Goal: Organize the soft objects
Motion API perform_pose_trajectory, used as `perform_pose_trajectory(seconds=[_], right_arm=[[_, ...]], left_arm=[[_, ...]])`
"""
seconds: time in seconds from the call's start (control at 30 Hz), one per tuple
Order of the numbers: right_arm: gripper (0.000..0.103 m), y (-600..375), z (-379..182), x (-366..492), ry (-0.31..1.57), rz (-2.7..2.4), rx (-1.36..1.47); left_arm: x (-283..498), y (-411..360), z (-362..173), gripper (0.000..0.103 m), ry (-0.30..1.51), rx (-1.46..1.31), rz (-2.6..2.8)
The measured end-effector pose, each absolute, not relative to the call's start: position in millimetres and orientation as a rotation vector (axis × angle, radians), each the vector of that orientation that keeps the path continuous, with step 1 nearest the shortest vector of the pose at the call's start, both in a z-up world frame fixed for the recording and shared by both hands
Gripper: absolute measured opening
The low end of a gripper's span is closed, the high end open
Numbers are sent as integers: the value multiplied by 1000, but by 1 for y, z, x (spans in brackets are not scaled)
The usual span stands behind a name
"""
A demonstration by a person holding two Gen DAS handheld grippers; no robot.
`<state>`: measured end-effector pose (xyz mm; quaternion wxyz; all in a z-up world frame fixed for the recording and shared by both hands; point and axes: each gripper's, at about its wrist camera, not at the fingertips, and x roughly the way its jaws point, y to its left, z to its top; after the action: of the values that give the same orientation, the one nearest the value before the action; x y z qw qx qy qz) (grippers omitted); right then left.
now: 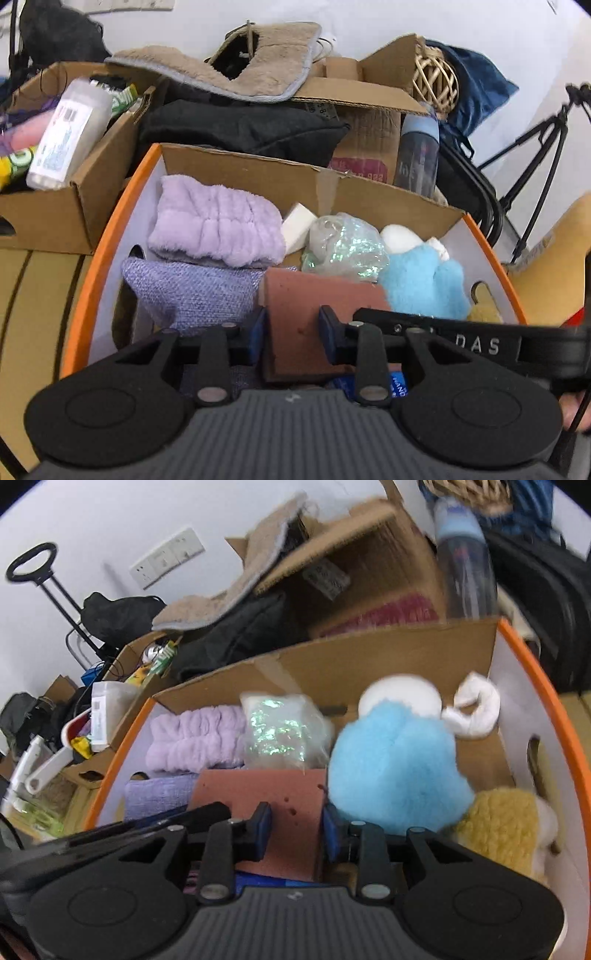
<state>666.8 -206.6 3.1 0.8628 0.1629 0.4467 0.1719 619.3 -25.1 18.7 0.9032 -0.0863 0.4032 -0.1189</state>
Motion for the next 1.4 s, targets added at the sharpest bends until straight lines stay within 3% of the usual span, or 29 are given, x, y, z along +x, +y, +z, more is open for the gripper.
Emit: perform_pose_trajectory(seconds=[0.27,0.5,0.57,0.6,0.63,0.67,0.8,1.13,1.4], right_arm=[[33,-212,39,649,882,354,257],[58,-254,118,590,726,264,128],[69,-267,132,566,670,212,80],[81,-271,137,555,637,178,56],[91,-275,141,543,593,138,33],[94,-278,144,530,538,107,12],[95,-277,144,490,393,96,-54],[95,-269,151,439,337,136,-35],[95,-285,118,340,311,153,85]], left_arm=[[595,-29,65,42,725,-68,-260],[522,-5,137,51,563,-34,-219],[498,-1,149,69,494,-12,-177],[487,0,153,87,451,-3,-150],[476,0,155,94,402,6,-115],[467,0,156,95,357,10,-83],[445,-7,156,99,287,41,-34],[392,-13,164,101,232,30,-51],[255,-13,117,103,137,73,-35]])
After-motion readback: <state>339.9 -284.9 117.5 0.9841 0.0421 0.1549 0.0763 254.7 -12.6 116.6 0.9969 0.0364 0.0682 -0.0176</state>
